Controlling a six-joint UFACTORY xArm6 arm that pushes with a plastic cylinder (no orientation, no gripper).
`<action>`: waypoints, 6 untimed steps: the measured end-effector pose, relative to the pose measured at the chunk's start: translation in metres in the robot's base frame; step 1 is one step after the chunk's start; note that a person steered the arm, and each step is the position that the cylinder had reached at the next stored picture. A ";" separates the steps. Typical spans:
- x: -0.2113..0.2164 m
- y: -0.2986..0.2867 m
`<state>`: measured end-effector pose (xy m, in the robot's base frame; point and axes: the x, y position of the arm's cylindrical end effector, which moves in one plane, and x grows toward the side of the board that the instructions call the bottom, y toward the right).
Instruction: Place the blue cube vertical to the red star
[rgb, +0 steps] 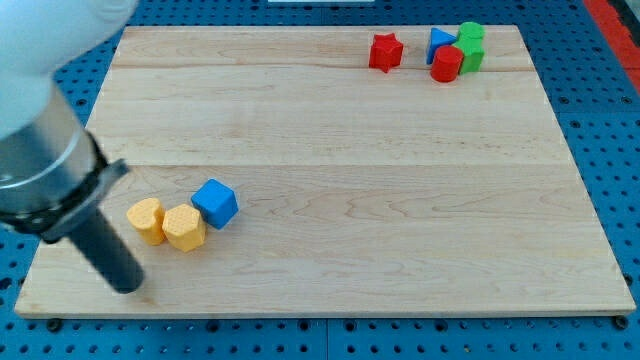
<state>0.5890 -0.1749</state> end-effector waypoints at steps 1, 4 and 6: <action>-0.022 0.033; -0.079 0.056; -0.123 0.094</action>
<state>0.4663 -0.0804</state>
